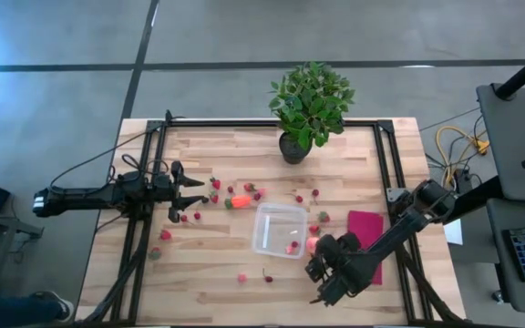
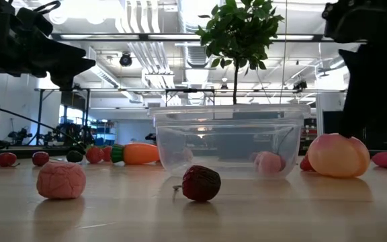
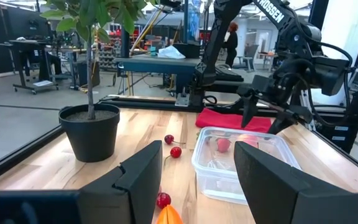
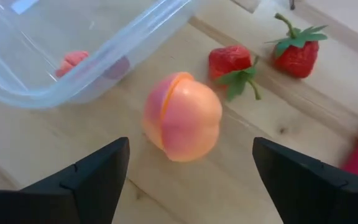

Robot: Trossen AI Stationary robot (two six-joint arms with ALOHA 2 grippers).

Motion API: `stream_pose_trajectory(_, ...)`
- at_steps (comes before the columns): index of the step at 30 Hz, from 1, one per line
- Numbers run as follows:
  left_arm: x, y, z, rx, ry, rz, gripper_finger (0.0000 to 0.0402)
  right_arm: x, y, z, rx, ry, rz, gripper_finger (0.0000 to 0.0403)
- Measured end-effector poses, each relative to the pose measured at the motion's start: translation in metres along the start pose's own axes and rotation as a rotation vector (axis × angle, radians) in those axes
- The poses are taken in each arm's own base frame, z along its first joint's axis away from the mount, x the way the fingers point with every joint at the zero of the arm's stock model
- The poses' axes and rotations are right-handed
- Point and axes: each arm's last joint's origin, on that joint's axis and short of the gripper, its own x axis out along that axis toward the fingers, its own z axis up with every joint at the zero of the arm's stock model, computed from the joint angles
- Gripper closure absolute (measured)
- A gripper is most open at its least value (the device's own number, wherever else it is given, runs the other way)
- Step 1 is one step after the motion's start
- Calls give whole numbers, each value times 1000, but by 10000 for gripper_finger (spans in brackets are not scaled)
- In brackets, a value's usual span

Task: Pick and placing Produce into tupperware
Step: Put the pink peach into the transparent bin

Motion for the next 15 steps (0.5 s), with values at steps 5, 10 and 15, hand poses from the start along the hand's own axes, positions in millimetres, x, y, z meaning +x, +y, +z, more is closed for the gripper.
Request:
stream_pose_trajectory(5,0,0,0,0,0,0,214,12,7,12,30,7,45,69)
stream_pose_trajectory(10,0,0,0,0,1,0,214,27,3,25,68,7,16,70)
stream_pose_trajectory(15,0,0,0,0,0,0,214,39,-1,31,99,123,-18,73)
